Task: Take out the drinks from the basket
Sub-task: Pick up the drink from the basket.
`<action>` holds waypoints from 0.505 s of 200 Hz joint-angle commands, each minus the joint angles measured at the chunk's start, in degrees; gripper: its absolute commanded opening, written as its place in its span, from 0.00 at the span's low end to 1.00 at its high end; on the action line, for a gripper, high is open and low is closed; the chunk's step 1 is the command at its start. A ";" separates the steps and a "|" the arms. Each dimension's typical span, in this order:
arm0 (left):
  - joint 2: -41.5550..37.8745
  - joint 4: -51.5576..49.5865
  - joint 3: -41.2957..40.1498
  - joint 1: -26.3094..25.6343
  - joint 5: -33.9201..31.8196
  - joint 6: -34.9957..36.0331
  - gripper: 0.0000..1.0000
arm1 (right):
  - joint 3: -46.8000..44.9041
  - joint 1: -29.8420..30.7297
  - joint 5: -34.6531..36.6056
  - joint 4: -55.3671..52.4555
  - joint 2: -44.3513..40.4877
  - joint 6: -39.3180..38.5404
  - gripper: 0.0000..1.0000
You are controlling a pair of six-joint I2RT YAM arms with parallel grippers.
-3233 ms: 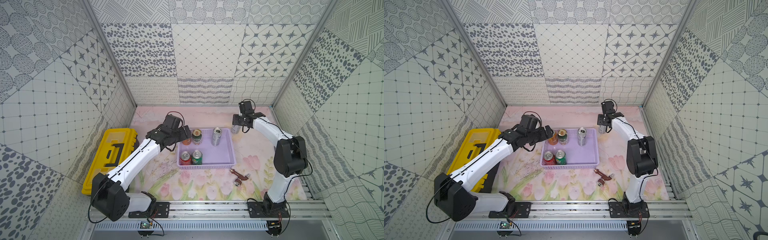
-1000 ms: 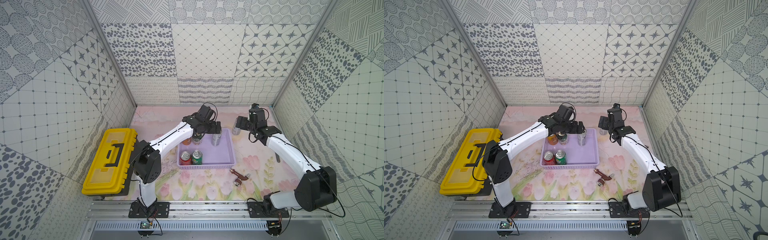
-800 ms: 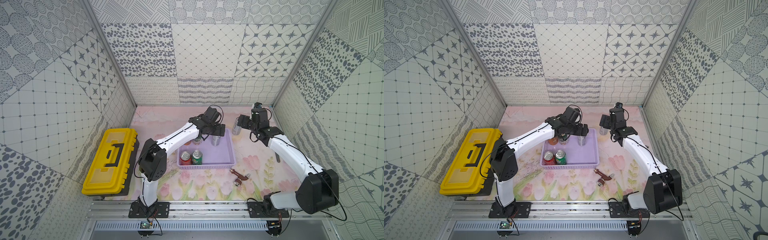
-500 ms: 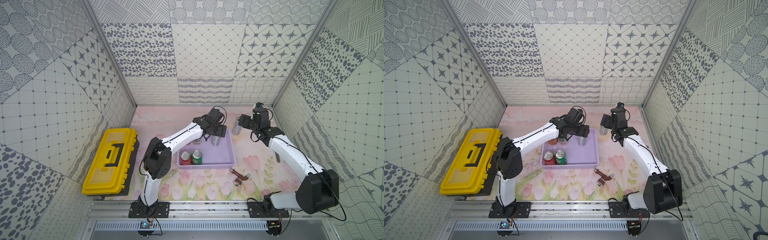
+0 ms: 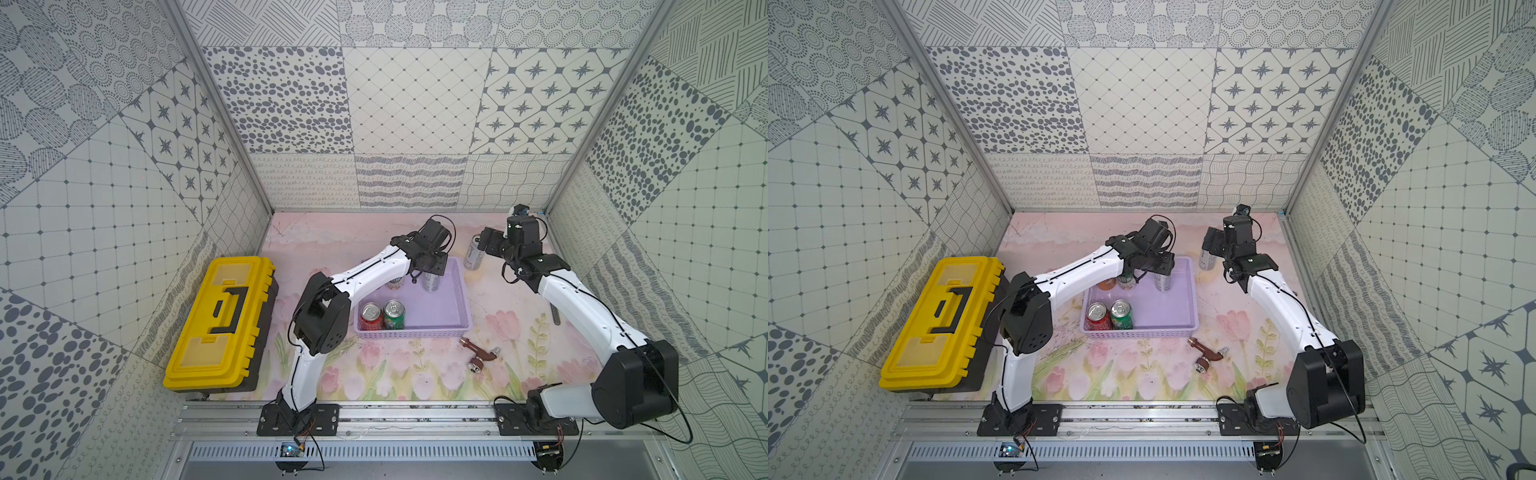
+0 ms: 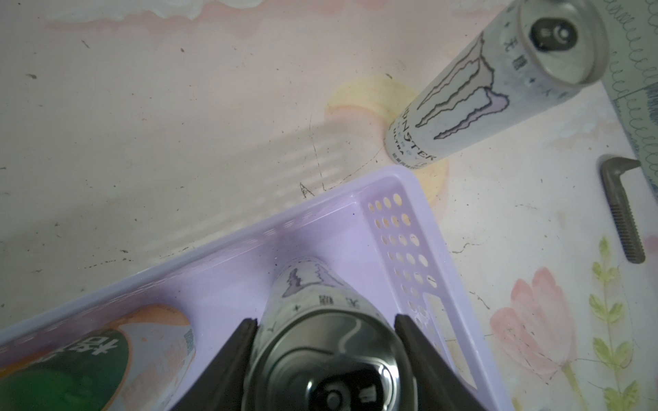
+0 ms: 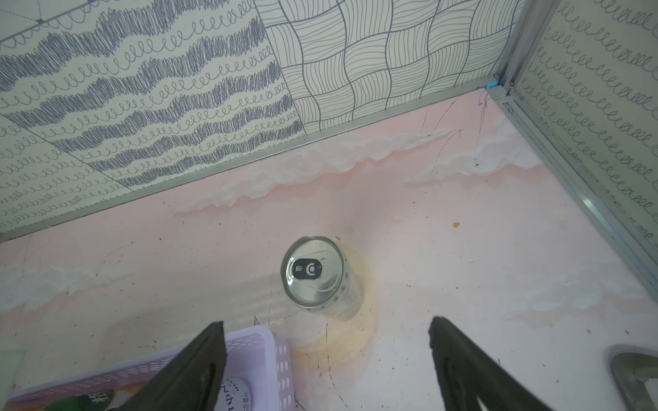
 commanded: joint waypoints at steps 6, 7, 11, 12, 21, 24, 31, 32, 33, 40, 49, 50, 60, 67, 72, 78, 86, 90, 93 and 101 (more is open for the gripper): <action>-1.22 -2.67 1.15 -0.06 0.01 -0.25 0.48 | -0.85 -0.49 -0.47 2.80 -1.19 0.92 0.93; -1.24 -2.68 1.18 -0.03 -0.01 -0.26 0.48 | -0.86 -0.52 -0.48 2.81 -1.22 0.95 0.93; -1.50 -2.83 1.35 0.01 0.04 -0.26 0.47 | -0.88 -0.56 -0.57 2.75 -1.19 1.01 0.93; -1.56 -2.85 1.36 0.01 0.05 -0.31 0.47 | -0.88 -0.56 -0.57 2.74 -1.23 0.99 0.93; -2.17 -3.24 1.91 -0.04 -0.03 -0.44 0.45 | -0.83 -0.65 -0.66 2.80 -1.21 0.99 0.93; -2.35 -3.37 2.17 0.00 -0.01 -0.44 0.44 | -0.87 -0.64 -0.66 2.81 -1.26 1.05 0.93; -2.75 -3.68 2.69 0.00 0.07 -0.44 0.44 | -0.87 -0.73 -0.74 2.86 -1.25 1.06 0.93; -2.84 -3.67 2.83 0.00 0.11 -0.44 0.44 | -0.87 -0.73 -0.74 2.88 -1.21 1.01 0.93; -2.93 -3.84 2.90 0.00 0.17 -0.44 0.44 | -0.83 -0.73 -0.75 2.89 -1.19 0.99 0.93; -3.39 -4.44 3.66 0.01 0.22 -0.44 0.44 | -0.88 -0.81 -0.82 2.83 -1.21 1.04 0.93; -4.00 -5.18 4.62 0.01 0.37 -0.37 0.43 | -0.82 -0.90 -0.84 2.85 -1.18 1.12 0.93; -4.08 -5.25 4.71 0.01 0.35 -0.36 0.43 | -0.81 -0.90 -0.84 2.88 -1.22 1.13 0.93; -4.72 -6.43 6.06 0.01 0.24 -0.35 0.43 | -0.85 -0.99 -1.01 2.90 -1.18 1.15 0.93; -5.23 -7.40 7.12 0.04 0.10 -0.35 0.43 | -0.87 -0.99 -1.10 2.86 -1.19 1.23 0.93; -5.66 -7.87 7.83 0.06 0.10 -0.20 0.42 | -0.88 -1.07 -1.15 2.96 -1.21 1.30 0.93; -6.26 -8.60 8.55 0.05 -0.40 -0.10 0.42 | -0.86 -1.08 -1.20 2.98 -1.22 1.23 0.93; -7.18 -9.43 9.46 0.19 -1.15 0.04 0.42 | -0.88 -1.17 -1.26 2.92 -1.26 1.28 0.93; -7.66 -9.76 9.82 0.39 -1.45 0.09 0.42 | -0.88 -1.17 -1.28 2.99 -1.19 1.32 0.93; -8.13 -9.99 10.08 0.53 -1.58 0.16 0.42 | -0.86 -1.21 -1.33 2.94 -1.21 1.32 0.93; -9.19 -10.62 10.70 1.15 -1.90 0.05 0.42 | -0.83 -1.26 -1.36 2.96 -1.20 1.32 0.93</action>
